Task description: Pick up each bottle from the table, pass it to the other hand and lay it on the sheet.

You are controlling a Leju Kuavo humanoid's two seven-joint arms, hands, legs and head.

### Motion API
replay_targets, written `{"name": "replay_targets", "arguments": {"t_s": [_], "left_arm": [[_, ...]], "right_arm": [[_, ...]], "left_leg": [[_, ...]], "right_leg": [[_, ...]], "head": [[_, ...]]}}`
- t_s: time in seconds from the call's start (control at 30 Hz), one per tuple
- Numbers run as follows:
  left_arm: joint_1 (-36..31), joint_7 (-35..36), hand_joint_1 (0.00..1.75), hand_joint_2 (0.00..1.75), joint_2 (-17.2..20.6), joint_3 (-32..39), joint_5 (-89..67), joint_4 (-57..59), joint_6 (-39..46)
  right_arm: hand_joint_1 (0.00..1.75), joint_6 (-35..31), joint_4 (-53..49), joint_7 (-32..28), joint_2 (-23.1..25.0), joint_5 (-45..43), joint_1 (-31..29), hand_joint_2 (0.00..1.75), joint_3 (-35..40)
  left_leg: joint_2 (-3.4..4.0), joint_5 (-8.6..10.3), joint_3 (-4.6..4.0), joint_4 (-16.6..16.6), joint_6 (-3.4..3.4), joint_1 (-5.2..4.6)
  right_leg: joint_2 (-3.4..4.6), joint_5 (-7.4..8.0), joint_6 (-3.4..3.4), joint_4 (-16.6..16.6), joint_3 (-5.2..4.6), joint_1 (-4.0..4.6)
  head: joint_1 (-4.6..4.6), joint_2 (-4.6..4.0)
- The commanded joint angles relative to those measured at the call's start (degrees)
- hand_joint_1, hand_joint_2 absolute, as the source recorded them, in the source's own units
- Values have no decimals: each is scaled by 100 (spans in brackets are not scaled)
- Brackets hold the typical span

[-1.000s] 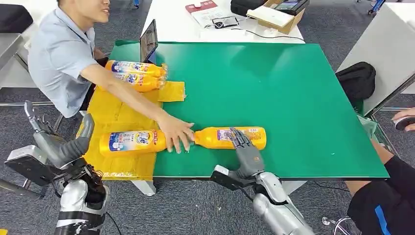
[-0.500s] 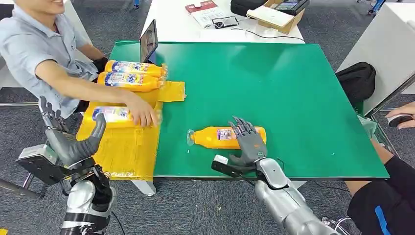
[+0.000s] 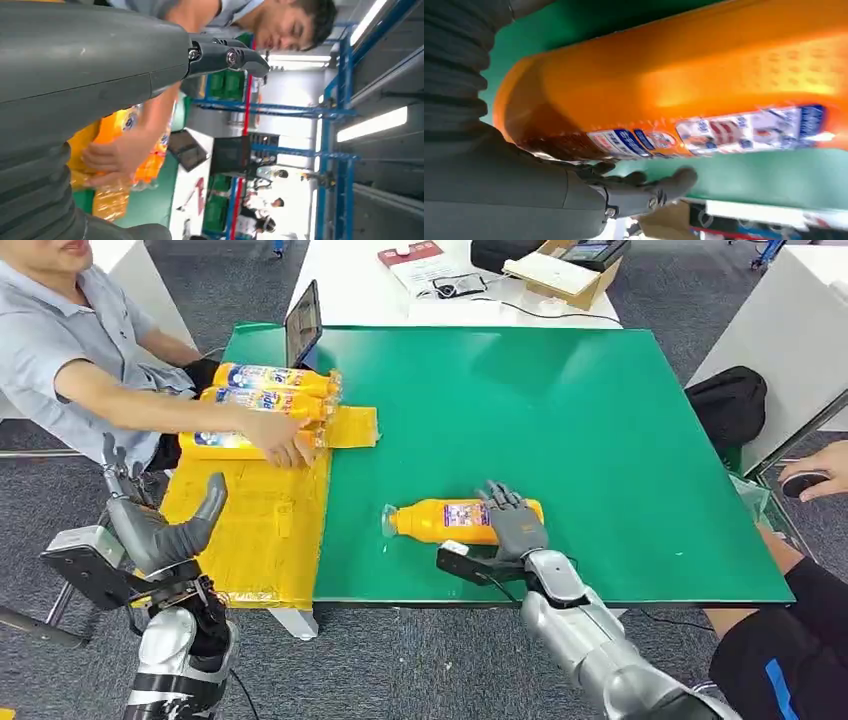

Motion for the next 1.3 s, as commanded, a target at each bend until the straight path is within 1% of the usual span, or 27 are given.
{"name": "replay_targets", "arguments": {"t_s": [0.03,0.17,0.23,0.27,0.33,0.37,0.4,0.43,0.5,0.53,0.57,0.63,0.67,0.7,0.77,0.87,0.9,1.07,1.23,1.3], "left_arm": [[-284,353,0,175,134,-89,55,672,-356],[-339,407,0,175,133,-92,109,732,-438],[-443,512,0,175,166,-140,180,893,-639],[-468,522,0,175,162,-137,192,937,-657],[-468,522,0,175,162,-137,192,937,-657],[-470,522,0,175,159,-139,192,939,-657],[-470,522,0,175,159,-139,192,939,-657],[-611,542,0,175,175,-187,226,1168,-747],[-700,567,0,175,189,-226,322,1305,-873],[-721,568,0,175,187,-232,323,1341,-875],[-746,564,0,175,201,-260,328,1393,-893],[-736,550,0,175,210,-284,344,1397,-916],[-721,544,0,175,217,-296,365,1389,-928],[-715,543,0,175,219,-297,367,1392,-929],[-719,533,0,175,232,-319,422,1422,-949],[-699,522,0,175,244,-349,463,1435,-959],[-686,521,0,175,250,-355,472,1423,-961],[-675,521,0,175,256,-352,474,1422,-960],[-678,521,0,175,256,-353,474,1419,-961],[-640,544,0,175,257,-354,556,1381,-995]], "right_arm": [[0,547,1271,386,-169,206,-662,175,477],[0,634,1327,407,-196,218,-818,175,481],[0,1099,1515,298,-205,138,-1013,175,500],[3,1154,1534,267,-217,126,-1047,175,508],[3,1154,1534,267,-217,126,-1047,175,508],[101,1158,1535,267,-228,125,-1058,175,506],[101,1158,1535,267,-228,125,-1058,175,506],[166,1623,1688,175,-246,-3,-1224,175,480],[171,1924,1793,112,-256,-139,-1322,175,429],[173,1948,1793,96,-262,-156,-1329,175,419],[169,1994,1792,26,-246,-264,-1317,175,349],[175,1932,1729,-148,-209,-435,-1225,175,238],[175,1892,1704,-284,-177,-548,-1141,175,185],[175,1882,1708,-299,-166,-550,-1117,175,192],[175,1811,1634,-642,-148,-766,-957,175,125],[175,1643,1594,-901,-113,-917,-825,175,97],[175,1583,1572,-954,-102,-931,-802,175,116],[175,1582,1569,-955,-80,-932,-805,175,121],[175,1588,1570,-956,-90,-932,-815,175,122],[175,1376,1434,-1256,-42,-1283,-700,175,-107]], "left_leg": [[-4,-1,20,-3,-4,1],[-8,0,28,-2,-5,2],[-4,2,26,-1,-2,0],[-6,2,28,-2,-3,1],[-6,2,28,-2,-3,1],[-6,1,29,-1,-4,1],[-6,0,30,-1,-4,2],[-3,3,24,-1,-1,0],[-7,3,31,-1,-4,1],[-7,6,28,-2,0,-2],[-9,8,28,-2,2,-1],[-11,7,34,-4,1,1],[-11,7,34,-4,2,1],[-12,4,42,-7,-1,3],[-5,4,37,-5,1,3],[-6,5,37,-5,1,5],[-11,3,48,-10,-2,6],[23,2,36,-5,-1,3],[21,2,43,-6,-2,7],[19,0,49,-7,-4,8]], "right_leg": [[-2,-4,-7,-2,21,1],[-5,-3,-10,-3,29,2],[0,0,-6,-1,25,0],[-2,0,-8,-1,29,1],[-2,0,-8,-1,29,1],[-2,0,-9,-1,30,1],[-1,-1,-10,-1,31,2],[1,5,-2,-1,24,-1],[-5,11,-15,-2,31,0],[-5,13,-10,-1,27,-2],[-6,14,-10,-2,28,-1],[-7,12,-12,-6,36,1],[-8,13,-10,-7,37,1],[-8,9,-15,-9,45,3],[-2,13,-10,-8,39,3],[-6,13,-10,-10,39,5],[-9,9,-15,-14,51,6],[19,15,-10,-7,32,4],[24,15,-13,-9,36,9],[23,13,-16,-10,43,11]], "head": [[0,0],[0,0],[0,0],[0,0],[0,0],[0,0],[-2,0],[2,0],[-2,0],[-2,0],[-2,0],[0,0],[-2,0],[0,0],[-2,0],[0,0],[0,0],[0,0],[0,0],[0,0]]}}
